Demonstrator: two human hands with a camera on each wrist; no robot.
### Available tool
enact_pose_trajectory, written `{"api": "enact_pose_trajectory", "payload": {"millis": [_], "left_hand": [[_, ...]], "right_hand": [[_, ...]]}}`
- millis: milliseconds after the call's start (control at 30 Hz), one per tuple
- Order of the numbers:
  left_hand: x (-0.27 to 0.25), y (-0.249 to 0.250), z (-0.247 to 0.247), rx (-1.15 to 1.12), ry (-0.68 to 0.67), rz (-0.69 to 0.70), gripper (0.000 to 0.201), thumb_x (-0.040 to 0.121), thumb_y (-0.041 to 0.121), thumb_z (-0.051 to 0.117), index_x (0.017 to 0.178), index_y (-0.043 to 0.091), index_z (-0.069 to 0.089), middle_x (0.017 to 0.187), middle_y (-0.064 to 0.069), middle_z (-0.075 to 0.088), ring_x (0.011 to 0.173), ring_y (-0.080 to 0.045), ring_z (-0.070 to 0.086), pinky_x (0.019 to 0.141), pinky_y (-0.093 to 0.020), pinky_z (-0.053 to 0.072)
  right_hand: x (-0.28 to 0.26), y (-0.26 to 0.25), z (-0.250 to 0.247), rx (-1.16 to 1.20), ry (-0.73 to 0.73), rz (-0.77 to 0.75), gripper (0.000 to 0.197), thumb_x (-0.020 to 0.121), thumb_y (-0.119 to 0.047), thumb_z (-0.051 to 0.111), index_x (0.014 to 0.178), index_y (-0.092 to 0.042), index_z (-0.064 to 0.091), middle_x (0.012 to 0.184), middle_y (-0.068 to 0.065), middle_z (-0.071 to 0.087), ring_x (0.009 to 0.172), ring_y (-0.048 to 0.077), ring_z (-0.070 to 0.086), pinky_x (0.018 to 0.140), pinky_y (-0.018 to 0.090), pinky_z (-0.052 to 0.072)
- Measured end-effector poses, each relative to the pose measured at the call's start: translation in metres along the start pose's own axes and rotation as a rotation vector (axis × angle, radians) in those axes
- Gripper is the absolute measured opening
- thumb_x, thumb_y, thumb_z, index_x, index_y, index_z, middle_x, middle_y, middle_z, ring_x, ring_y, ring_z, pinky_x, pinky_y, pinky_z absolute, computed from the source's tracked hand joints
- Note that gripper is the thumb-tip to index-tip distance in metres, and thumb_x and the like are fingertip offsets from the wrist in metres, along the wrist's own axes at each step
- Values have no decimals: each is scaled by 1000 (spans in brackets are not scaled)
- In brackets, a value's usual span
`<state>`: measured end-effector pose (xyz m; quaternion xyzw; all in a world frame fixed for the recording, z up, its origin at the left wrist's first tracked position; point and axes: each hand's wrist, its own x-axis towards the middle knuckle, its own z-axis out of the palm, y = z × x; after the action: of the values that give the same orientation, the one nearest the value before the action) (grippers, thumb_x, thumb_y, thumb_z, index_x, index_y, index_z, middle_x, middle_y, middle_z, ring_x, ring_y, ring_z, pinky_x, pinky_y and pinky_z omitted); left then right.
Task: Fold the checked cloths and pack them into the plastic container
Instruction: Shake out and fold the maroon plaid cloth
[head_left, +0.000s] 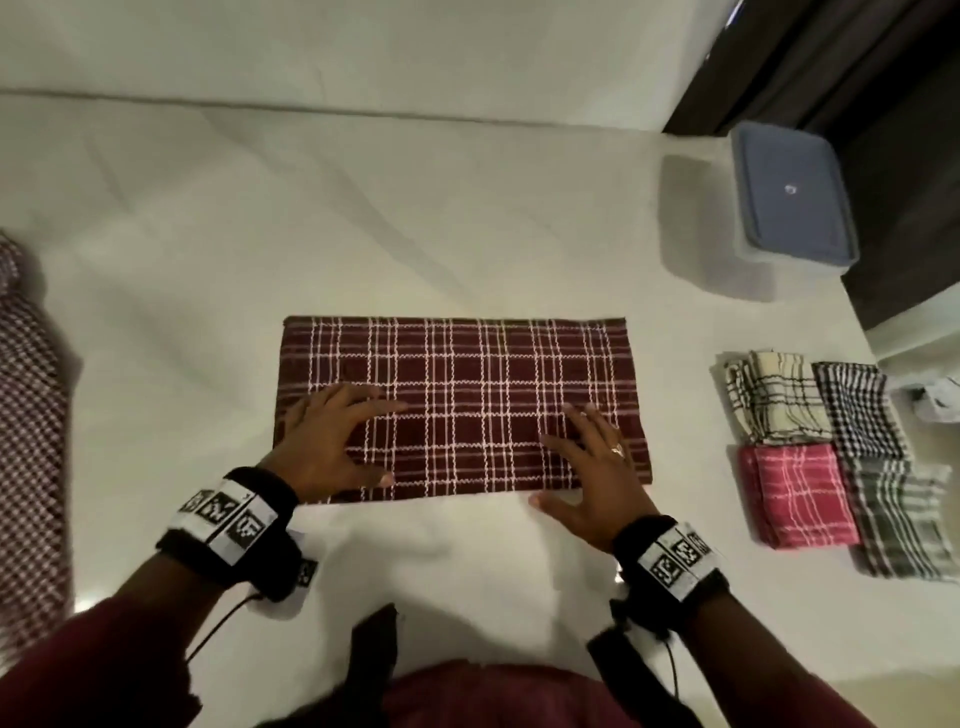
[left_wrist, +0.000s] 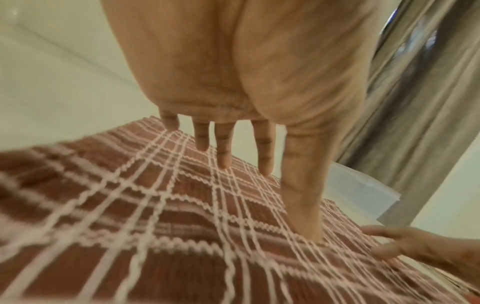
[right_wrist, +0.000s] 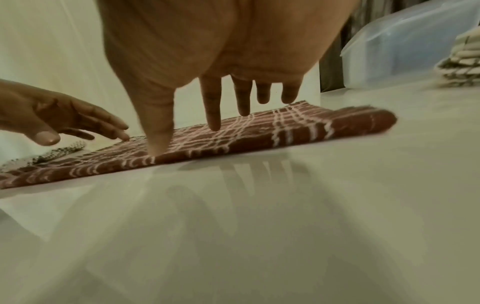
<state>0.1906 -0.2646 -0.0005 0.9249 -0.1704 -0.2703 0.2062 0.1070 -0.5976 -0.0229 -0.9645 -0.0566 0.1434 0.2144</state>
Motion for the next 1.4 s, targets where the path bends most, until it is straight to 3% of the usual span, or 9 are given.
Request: {"api": "enact_pose_trajectory", "payload": {"millis": [133,200,333,433,633,867,967,1133,1400], "left_hand": [[-24,13,31,-27,88,-70,45,65,48,80,105,46,61,120,15,44,120,-16,37,101,-41,22],[-32,15,42,-53,185,-98,38,66,41,81,99,39,65,111,14,47,114,-17,42,102,-41,28],[-40,14,50,-47,249,-157,33,67,36,82,97,36,68,105,15,48,109,-18,45,95,-40,37],[-45,11,53,-12,293,-191,32,67,37,82,97,34,70,109,11,54,109,-18,47,93,-40,38],[-51,12,60,56,429,-228,19,71,31,80,89,28,73,101,8,63,103,-23,53,87,-40,37],[-37,24,33,204,587,-193,12,78,16,71,82,27,67,82,7,65,84,-27,55,70,-36,35],[-16,36,-4,262,541,-176,15,83,17,61,85,30,69,81,5,69,84,-27,58,74,-36,34],[40,44,-58,316,426,-199,29,85,15,51,97,35,68,98,3,69,97,-26,57,88,-38,32],[110,21,-80,278,326,-252,25,86,12,50,92,30,65,89,2,64,92,-25,57,82,-34,30]], "right_hand": [[-1,-8,14,99,139,-2,42,73,-25,77,113,-19,66,131,4,53,123,29,46,93,52,47],[-2,-9,17,97,152,2,34,73,-20,77,107,-15,69,122,4,58,113,27,53,86,44,52],[-1,-7,17,132,140,39,32,78,-21,75,109,-14,69,125,1,58,116,20,51,92,33,46],[-3,-7,18,148,137,61,33,79,-18,74,111,-15,67,126,0,57,116,18,52,93,34,48],[-11,-4,26,45,231,0,9,84,-8,63,85,-17,68,118,-2,62,109,23,56,82,42,52],[5,-12,1,52,375,21,13,88,-6,58,91,-19,61,83,-5,63,75,20,58,70,34,46],[29,-18,-25,11,429,54,18,87,0,56,96,-14,65,85,3,67,73,26,61,72,40,51],[93,-24,-63,-126,463,185,38,76,5,51,104,-18,63,102,5,65,92,31,61,98,46,35],[173,-11,-68,-188,370,199,38,73,4,48,103,-16,62,96,6,63,99,30,56,104,37,21]]}}
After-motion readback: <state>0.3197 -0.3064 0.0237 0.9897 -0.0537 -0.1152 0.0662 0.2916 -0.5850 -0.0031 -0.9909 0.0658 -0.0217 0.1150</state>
